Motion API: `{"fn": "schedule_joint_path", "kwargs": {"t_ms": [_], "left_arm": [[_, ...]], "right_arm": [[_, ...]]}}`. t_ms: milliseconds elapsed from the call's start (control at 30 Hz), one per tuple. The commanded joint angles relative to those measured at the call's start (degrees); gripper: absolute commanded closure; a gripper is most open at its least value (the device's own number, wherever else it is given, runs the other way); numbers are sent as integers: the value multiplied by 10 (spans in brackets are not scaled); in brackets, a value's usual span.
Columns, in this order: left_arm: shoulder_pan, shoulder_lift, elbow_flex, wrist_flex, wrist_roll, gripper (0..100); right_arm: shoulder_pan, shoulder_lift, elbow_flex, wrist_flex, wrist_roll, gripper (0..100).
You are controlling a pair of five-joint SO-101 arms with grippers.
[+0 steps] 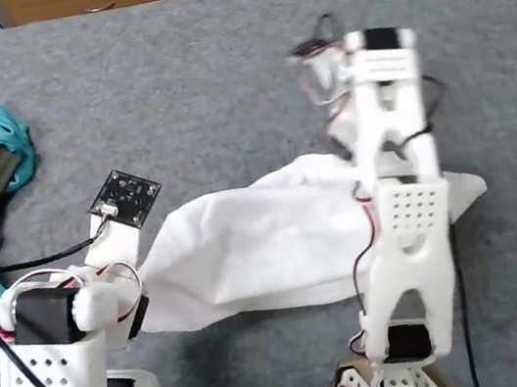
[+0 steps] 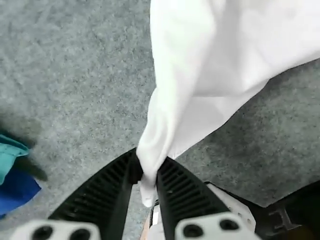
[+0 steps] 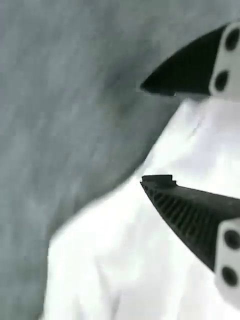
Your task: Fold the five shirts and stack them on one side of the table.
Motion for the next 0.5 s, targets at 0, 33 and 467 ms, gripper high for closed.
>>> {"fn": "schedule_joint_path", "kwargs": {"t_ms": [0,33,467], "left_arm": [[10,-5,-5,4,16,982],[10,-5,-5,4,16,982],[7,-5,-6,4,15,982]], "right_arm": [[-67,-38,53,-31,27,708],[-79,-36,70,-52,27,709],[-70,19,30,-126,25,984]]}}
